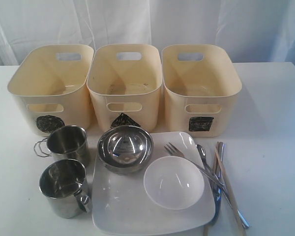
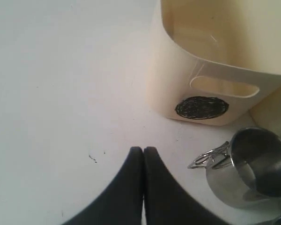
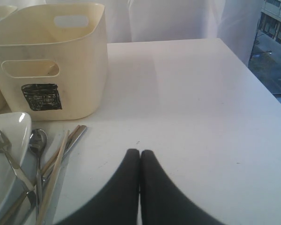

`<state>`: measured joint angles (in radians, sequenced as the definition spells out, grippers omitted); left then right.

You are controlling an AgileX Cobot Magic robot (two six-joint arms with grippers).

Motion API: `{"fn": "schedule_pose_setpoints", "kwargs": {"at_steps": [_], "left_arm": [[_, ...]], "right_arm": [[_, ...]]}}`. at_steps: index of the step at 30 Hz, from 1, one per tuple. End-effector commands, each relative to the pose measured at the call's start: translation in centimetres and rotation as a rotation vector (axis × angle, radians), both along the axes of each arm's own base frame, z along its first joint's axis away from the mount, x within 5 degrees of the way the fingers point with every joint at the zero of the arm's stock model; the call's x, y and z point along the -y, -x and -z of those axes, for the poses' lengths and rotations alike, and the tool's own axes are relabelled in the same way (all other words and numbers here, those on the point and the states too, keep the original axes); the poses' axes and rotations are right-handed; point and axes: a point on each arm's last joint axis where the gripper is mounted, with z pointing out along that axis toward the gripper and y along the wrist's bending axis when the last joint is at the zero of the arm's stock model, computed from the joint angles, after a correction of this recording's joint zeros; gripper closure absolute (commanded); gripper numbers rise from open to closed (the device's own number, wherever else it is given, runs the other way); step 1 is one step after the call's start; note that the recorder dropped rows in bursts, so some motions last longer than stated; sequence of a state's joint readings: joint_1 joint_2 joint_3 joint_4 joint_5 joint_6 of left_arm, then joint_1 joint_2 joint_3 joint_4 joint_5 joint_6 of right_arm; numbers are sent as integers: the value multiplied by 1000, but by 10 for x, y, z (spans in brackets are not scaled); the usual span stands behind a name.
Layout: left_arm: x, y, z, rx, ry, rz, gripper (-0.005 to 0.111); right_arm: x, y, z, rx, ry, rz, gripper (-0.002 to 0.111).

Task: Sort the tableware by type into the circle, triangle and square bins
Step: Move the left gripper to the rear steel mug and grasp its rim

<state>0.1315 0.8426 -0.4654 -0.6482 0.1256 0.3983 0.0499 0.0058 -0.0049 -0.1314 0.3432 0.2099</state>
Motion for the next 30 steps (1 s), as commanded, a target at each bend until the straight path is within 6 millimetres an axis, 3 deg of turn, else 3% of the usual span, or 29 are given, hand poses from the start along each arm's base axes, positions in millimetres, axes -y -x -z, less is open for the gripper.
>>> {"fn": "schedule_pose_setpoints", "kwargs": {"at_steps": [1, 11, 19, 30], "left_arm": [[5, -10, -1, -53, 70, 34, 107], [42, -33, 4, -35, 47, 300, 107], [52, -49, 12, -111, 169, 328, 107], [55, -60, 29, -141, 81, 425, 107]], "right_arm": [[0, 0, 1, 9, 8, -3, 108], [0, 0, 1, 9, 8, -3, 108], [0, 0, 1, 9, 8, -3, 108], [0, 0, 1, 9, 8, -3, 108]]}}
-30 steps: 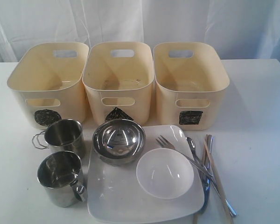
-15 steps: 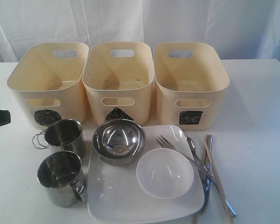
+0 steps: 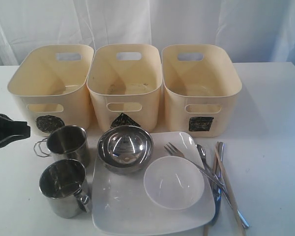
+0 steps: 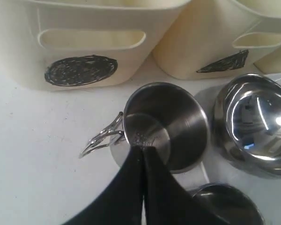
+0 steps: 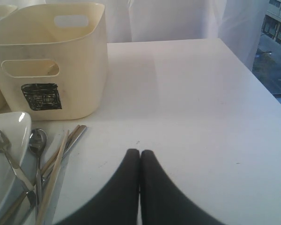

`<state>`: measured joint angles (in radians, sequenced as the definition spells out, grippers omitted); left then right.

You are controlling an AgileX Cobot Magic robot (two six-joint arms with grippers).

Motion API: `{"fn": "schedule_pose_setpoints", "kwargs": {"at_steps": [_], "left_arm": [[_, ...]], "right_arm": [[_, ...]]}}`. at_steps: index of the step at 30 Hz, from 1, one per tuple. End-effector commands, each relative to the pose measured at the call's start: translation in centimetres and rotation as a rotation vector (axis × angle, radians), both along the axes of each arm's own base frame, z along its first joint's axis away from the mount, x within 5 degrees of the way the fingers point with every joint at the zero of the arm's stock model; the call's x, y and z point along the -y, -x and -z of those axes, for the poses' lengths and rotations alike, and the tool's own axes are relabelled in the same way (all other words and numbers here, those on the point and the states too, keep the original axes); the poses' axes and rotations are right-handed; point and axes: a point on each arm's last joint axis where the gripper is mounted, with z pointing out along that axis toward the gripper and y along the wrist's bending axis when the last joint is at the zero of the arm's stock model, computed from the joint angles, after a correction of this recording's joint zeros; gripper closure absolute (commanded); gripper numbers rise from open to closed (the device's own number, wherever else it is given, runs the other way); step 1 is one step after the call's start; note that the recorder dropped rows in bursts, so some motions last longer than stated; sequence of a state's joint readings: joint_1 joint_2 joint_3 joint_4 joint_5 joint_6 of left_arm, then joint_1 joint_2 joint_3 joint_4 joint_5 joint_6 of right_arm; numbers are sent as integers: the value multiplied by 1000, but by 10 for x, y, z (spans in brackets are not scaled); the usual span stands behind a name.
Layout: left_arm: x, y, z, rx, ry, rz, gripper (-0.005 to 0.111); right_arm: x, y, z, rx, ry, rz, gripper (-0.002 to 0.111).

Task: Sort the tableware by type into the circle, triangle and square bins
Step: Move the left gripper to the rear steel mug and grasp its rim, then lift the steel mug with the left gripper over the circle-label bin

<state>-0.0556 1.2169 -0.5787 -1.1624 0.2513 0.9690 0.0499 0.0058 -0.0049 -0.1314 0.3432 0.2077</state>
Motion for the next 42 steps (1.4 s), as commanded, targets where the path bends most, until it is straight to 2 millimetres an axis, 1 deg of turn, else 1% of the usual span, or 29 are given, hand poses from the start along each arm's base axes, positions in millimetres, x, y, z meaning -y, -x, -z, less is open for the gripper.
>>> {"fn": "schedule_pose_setpoints", "kwargs": {"at_steps": [1, 3, 5, 8, 10, 12, 14, 17, 23, 27, 36, 42], "left_arm": [[3, -3, 1, 24, -8, 43, 107], [4, -4, 2, 40, -31, 73, 105], [5, -5, 3, 52, -32, 96, 98], [8, -8, 4, 91, -37, 137, 79], [10, -10, 2, 130, -22, 166, 62], [11, -13, 1, 156, 9, 150, 48], [11, -16, 0, 159, 54, 105, 40], [11, -19, 3, 186, 23, 125, 40], [17, -25, 13, 213, 36, 206, 40], [17, -32, 26, 226, -44, 271, 40], [16, -48, 38, 187, -65, 266, 40], [17, -52, 46, 168, -70, 284, 47]], "right_arm": [[0, 0, 1, 9, 5, -3, 108], [0, 0, 1, 9, 5, -3, 108], [0, 0, 1, 9, 5, -3, 108], [0, 0, 1, 9, 5, -3, 108], [0, 0, 1, 9, 5, -3, 108], [0, 0, 1, 9, 5, -3, 108], [0, 0, 1, 9, 5, -3, 108], [0, 0, 1, 9, 5, -3, 108], [0, 0, 1, 9, 5, -3, 108], [0, 0, 1, 9, 5, -3, 108], [0, 0, 1, 9, 5, -3, 108], [0, 0, 1, 9, 5, -3, 108]]}}
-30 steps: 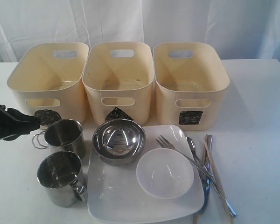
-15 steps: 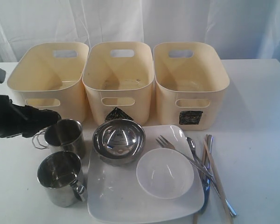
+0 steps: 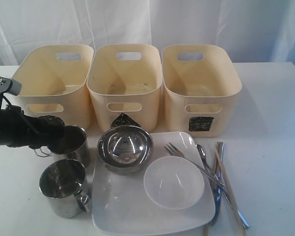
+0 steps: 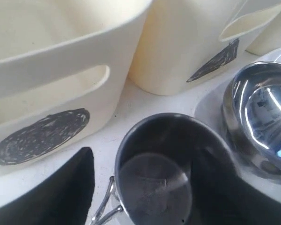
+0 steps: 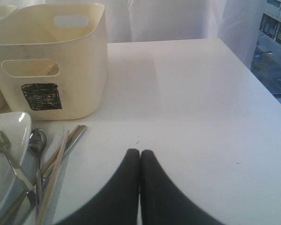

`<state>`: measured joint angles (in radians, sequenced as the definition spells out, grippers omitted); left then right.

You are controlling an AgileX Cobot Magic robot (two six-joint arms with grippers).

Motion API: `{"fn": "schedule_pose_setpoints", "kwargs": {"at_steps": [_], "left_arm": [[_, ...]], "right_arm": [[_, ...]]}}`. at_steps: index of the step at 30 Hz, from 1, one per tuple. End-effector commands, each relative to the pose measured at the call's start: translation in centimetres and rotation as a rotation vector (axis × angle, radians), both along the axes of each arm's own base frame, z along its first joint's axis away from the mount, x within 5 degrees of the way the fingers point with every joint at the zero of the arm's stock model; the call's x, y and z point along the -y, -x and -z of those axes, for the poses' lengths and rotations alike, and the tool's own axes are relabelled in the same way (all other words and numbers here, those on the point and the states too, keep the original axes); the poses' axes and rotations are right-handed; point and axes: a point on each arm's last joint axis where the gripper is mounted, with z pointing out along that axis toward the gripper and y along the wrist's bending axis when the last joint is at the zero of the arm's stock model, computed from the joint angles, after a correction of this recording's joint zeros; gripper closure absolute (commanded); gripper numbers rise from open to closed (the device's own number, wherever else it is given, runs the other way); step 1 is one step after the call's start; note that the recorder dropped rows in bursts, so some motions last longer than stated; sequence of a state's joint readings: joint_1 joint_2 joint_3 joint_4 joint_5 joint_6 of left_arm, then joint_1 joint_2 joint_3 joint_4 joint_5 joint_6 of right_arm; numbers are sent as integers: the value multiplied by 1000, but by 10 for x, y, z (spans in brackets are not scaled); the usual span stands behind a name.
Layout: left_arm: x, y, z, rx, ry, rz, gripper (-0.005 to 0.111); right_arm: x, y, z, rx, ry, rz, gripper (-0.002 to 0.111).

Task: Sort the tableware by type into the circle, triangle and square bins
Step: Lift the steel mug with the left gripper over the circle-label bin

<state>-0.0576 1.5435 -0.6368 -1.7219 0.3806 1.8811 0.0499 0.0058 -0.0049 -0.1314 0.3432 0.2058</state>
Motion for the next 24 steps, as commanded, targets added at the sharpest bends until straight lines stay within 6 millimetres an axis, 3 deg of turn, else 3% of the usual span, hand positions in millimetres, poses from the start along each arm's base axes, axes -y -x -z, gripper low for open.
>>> {"fn": "schedule_pose_setpoints", "kwargs": {"at_steps": [1, 12, 22, 24], "left_arm": [[3, -3, 3, 0, 18, 19, 48], [5, -8, 22, -67, 31, 31, 54], [10, -8, 20, -39, 63, 87, 106], [9, -8, 21, -41, 56, 81, 107]], "right_arm": [[0, 0, 1, 9, 4, -2, 108], [0, 0, 1, 9, 4, -2, 108], [0, 0, 1, 9, 4, -2, 108], [0, 0, 1, 9, 4, -2, 108]]}}
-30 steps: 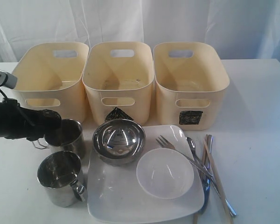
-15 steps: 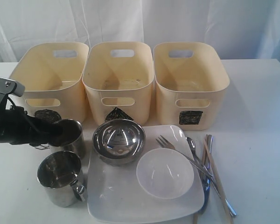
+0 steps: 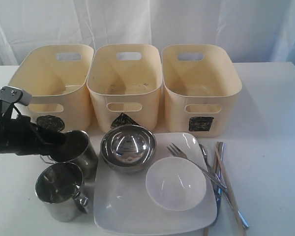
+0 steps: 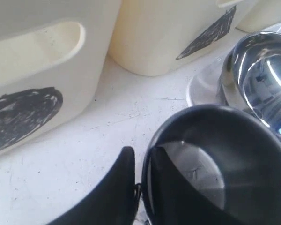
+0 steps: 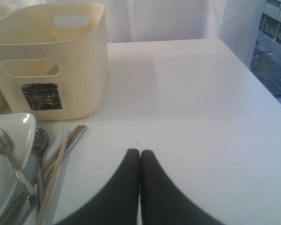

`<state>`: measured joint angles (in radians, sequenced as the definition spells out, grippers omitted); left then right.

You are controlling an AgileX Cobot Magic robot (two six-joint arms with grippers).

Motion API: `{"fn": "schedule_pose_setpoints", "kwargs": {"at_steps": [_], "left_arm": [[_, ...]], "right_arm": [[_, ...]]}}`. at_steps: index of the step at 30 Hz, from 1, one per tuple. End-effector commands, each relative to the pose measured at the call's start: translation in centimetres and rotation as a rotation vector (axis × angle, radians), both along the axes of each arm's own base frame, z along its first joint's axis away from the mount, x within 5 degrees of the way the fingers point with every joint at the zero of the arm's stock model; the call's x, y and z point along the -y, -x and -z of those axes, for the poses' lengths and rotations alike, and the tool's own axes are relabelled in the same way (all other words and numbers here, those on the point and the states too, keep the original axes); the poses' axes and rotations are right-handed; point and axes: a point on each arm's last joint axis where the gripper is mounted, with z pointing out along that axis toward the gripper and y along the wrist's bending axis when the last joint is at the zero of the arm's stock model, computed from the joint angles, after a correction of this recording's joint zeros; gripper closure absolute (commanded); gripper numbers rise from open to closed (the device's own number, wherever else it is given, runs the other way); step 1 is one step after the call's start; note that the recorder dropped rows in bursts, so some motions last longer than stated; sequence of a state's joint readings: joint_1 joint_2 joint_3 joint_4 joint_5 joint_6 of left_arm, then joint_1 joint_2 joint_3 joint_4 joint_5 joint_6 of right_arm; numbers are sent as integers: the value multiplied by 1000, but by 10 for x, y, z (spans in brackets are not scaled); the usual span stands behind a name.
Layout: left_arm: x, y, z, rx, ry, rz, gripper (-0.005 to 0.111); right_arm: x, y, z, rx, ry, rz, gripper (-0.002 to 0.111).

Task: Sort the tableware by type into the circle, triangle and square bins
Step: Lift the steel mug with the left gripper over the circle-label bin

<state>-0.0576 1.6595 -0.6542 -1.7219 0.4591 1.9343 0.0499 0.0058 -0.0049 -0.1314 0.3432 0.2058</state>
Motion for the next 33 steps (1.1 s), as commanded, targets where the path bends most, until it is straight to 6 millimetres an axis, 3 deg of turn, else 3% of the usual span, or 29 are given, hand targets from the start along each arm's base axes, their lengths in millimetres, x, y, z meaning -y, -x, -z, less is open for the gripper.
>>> {"fn": "schedule_pose_setpoints", "kwargs": {"at_steps": [1, 12, 33], "left_arm": [[3, 0, -3, 10, 30, 1, 107], [1, 1, -16, 57, 19, -9, 107], [-1, 24, -89, 317, 34, -26, 107]], "right_arm": [[0, 0, 1, 9, 4, -2, 108], [0, 0, 1, 9, 4, -2, 108], [0, 0, 1, 9, 4, -2, 108]]}}
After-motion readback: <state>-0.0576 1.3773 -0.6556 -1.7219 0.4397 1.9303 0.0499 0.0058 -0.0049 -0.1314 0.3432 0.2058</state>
